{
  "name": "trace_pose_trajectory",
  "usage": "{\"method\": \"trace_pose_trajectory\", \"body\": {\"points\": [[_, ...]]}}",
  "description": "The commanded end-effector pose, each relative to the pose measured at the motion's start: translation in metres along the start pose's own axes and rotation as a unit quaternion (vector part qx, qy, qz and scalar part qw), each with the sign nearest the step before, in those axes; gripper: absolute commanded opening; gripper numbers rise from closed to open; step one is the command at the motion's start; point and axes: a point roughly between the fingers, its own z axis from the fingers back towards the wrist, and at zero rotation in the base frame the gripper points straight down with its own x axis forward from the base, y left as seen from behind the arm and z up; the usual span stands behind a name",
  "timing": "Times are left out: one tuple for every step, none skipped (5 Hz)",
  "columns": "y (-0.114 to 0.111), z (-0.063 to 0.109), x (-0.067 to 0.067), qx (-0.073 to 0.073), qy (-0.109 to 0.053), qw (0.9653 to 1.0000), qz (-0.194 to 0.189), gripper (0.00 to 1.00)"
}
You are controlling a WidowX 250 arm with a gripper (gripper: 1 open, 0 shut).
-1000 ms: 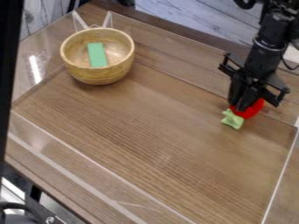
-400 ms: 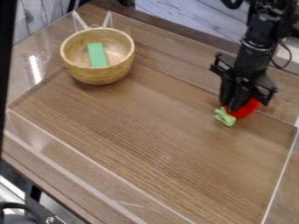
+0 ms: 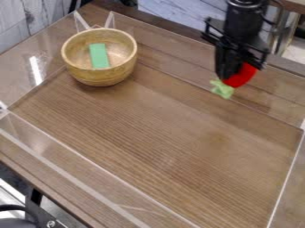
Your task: Move the red fruit to the left
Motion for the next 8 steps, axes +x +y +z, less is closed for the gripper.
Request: {"method": "trace_pose_trajectory", "body": {"points": [[0.011, 0.009, 0.006, -0.003, -0.036, 0.9992, -0.020, 0.00], [0.004, 0.010, 0.008, -0.005, -0.040, 0.9991, -0.011, 0.00], [0.000, 0.013, 0.009, -0.008, -0.043, 0.9990, -0.004, 0.00], [-0.004, 0.005, 0.014, -0.010, -0.046, 0.9988, 0.012, 0.00], [-0.009, -0.005, 0.016, -0.012, -0.048, 0.9984, 0.028, 0.00], [0.000, 0.002, 0.013, -0.015, -0.051, 0.9973, 0.051, 0.00], [0.011, 0.013, 0.009, -0.017, -0.053, 0.9960, 0.069, 0.00], [0.014, 0.028, -0.001, -0.020, -0.055, 0.9954, 0.077, 0.00]]}}
